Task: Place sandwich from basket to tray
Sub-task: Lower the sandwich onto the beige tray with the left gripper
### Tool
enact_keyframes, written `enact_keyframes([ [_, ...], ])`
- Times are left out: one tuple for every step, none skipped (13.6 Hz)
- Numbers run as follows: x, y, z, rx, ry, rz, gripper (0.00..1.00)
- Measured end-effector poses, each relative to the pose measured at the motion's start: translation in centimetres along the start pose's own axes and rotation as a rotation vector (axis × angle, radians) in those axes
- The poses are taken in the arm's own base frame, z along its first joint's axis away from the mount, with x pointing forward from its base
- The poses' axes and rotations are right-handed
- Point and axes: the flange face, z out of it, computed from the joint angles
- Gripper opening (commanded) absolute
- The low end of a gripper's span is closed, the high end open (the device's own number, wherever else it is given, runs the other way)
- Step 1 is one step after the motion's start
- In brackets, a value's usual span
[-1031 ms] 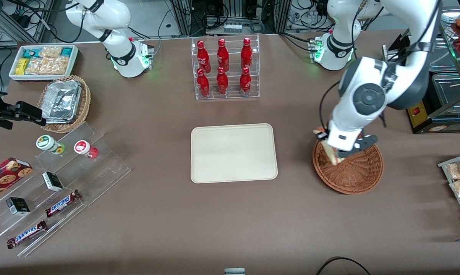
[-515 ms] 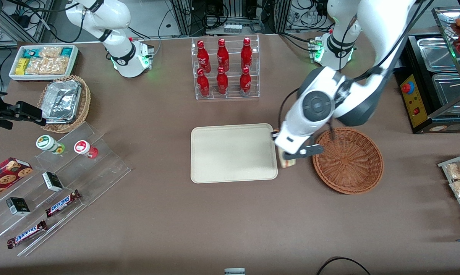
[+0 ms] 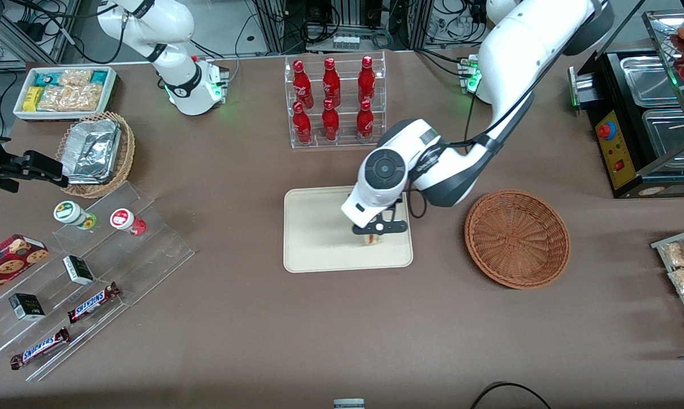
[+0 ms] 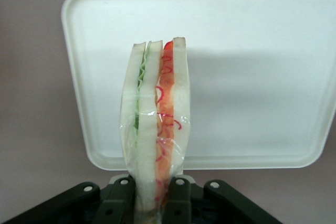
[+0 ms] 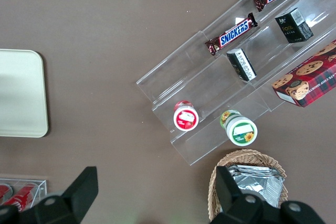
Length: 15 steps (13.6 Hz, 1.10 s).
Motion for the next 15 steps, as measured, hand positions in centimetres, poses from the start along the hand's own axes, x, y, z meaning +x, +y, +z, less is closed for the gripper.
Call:
enact_keyframes([
  [-0.2,1.0,0.4,-0.005,-0.002,-0.007,0.0],
  [-0.4,1.9,0.8,-0.006,-0.001,-0.012,0.0],
  [-0.3,2.6,1.3,-0.001,0.004,-0.017,0.0],
  [-0.1,3.2,1.9,0.012,0.017,-0.026,0.0],
  [0.2,3.7,2.5,0.03,0.035,-0.034,0.0],
  [0.4,4.3,3.1,0.045,0.054,-0.039,0.0],
  [0.6,4.8,3.5,0.056,0.068,-0.043,0.0],
  [0.6,5.2,4.0,0.06,0.076,-0.048,0.0],
  [0.6,5.6,4.3,0.058,0.079,-0.056,0.0],
  [0.6,5.9,4.7,0.055,0.081,-0.058,0.0],
  [0.6,6.1,5.1,0.053,0.089,-0.057,0.0],
  [0.7,6.3,5.6,0.05,0.1,-0.057,0.0],
  [0.8,6.4,6.0,0.05,0.106,-0.056,0.0],
  [0.7,6.5,6.3,0.053,0.108,-0.052,0.0],
  [0.5,6.7,6.4,0.055,0.109,-0.05,0.0],
])
